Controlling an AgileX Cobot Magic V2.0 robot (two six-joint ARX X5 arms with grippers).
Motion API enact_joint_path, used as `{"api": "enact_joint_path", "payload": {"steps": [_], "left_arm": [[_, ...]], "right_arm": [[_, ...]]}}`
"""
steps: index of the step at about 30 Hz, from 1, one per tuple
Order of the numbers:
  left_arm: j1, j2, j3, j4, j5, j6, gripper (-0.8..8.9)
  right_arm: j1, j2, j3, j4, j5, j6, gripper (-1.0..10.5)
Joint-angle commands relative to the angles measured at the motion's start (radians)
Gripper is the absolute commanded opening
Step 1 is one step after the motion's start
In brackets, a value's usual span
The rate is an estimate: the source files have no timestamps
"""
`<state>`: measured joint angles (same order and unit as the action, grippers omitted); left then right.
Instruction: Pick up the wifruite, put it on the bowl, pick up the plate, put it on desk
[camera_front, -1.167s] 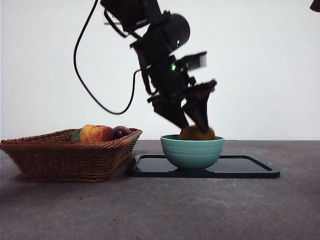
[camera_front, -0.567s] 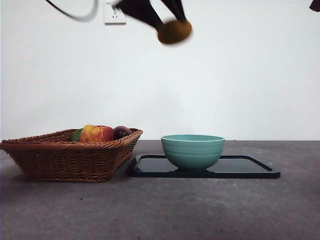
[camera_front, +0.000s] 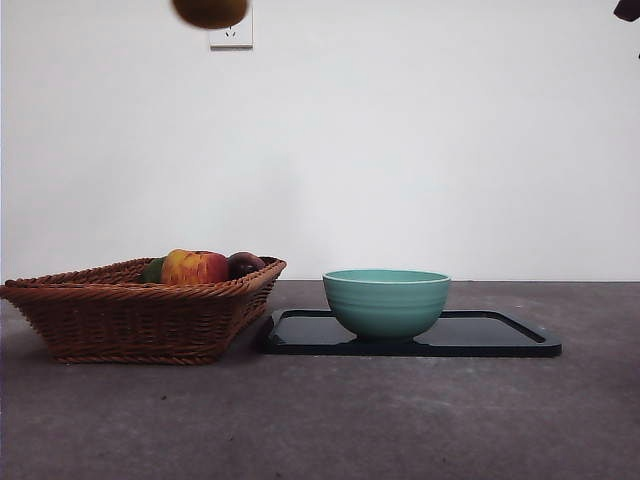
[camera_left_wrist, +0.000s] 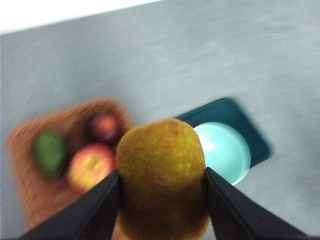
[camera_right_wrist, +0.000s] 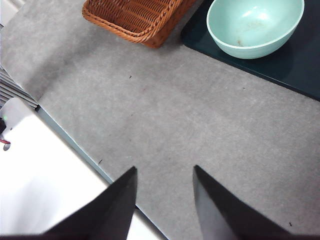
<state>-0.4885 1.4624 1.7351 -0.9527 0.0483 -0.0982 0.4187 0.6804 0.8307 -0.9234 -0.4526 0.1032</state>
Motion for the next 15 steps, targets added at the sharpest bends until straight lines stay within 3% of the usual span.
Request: {"api": "enact_joint_path", "payload": {"steps": [1, 7, 15], "left_arm": [[0.006, -0.027, -0.063, 0.020, -0.019, -0.048, 2.09], [0.011, -0.101, -0.281, 0.135, -0.106, -0.107, 2.09], [0.011, -0.106, -0.531, 0.323, -0.136, -0.164, 2.09]], "right_arm": [[0.006, 0.002, 0.008, 0.011, -0.003, -0.012, 1.8], [0.006, 0.002, 0.008, 0.011, -0.003, -0.012, 1.8], [0.006, 0.002, 0.008, 0.010, -0.003, -0.011, 1.8]]}}
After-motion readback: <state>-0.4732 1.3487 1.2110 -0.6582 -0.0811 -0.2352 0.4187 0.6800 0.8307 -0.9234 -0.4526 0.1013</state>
